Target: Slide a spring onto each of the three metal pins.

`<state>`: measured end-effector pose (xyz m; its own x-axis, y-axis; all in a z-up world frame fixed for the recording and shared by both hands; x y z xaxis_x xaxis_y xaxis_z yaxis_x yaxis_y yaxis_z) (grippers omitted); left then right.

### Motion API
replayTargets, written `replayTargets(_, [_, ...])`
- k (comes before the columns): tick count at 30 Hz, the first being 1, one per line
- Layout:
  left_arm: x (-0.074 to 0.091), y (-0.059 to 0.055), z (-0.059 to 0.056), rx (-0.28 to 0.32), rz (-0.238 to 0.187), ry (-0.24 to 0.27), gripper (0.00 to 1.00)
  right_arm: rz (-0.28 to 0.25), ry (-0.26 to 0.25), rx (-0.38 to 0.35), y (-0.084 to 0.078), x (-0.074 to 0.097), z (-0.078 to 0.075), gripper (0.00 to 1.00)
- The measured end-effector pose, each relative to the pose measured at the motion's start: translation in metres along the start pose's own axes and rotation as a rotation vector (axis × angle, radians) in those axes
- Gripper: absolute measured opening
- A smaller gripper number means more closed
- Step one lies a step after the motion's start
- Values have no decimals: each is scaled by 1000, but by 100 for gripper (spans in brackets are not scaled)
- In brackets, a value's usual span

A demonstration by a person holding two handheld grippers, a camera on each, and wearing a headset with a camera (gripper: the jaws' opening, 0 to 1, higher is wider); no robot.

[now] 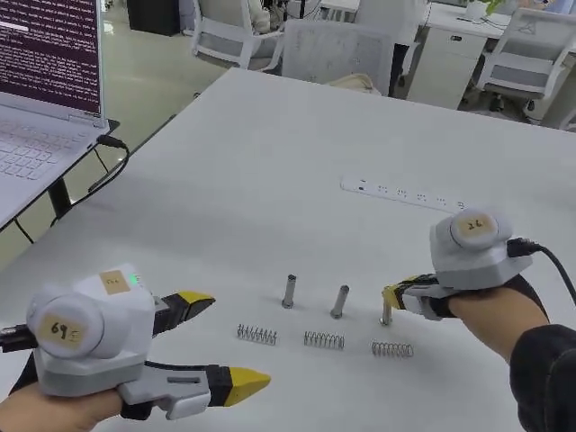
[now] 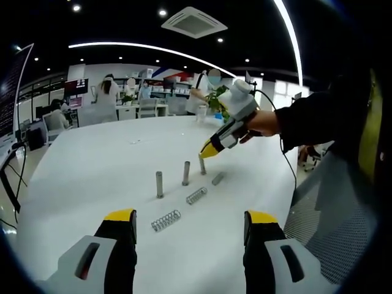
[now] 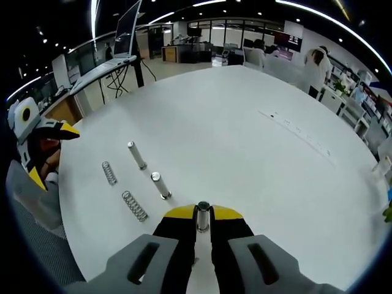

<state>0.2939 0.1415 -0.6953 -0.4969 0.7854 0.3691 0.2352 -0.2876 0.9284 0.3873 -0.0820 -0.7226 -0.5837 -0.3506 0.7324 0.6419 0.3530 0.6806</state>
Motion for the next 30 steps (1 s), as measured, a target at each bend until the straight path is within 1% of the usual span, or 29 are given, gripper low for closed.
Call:
replayTargets(11, [1, 1, -3, -6, 3, -5, 68, -6, -4, -42, -7, 7, -1, 5])
replayTargets(20, [2, 1, -3, -9, 3, -6, 68, -12, -5, -28, -11, 10, 5, 6])
replayTargets(26, [2, 2, -4, -9, 1, -7, 68, -6, -15, 3, -13, 11, 7, 6])
replayTargets(30, [2, 2, -3, -11, 1, -8, 68, -4, -14, 9, -13, 12, 7, 6])
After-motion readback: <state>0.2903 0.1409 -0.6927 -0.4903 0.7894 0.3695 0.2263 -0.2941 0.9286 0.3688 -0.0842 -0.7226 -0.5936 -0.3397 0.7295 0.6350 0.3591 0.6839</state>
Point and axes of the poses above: the centre of the closed fingertips' face, and the gripper's own axes: x roughly backward along the fingers, z roughly to its left, y roughly out of its top, the point moved 3 cm from there along x, roughly backward along the fingers, and after that the axes turned 3 degrees about -x, right-handed, at the moved point
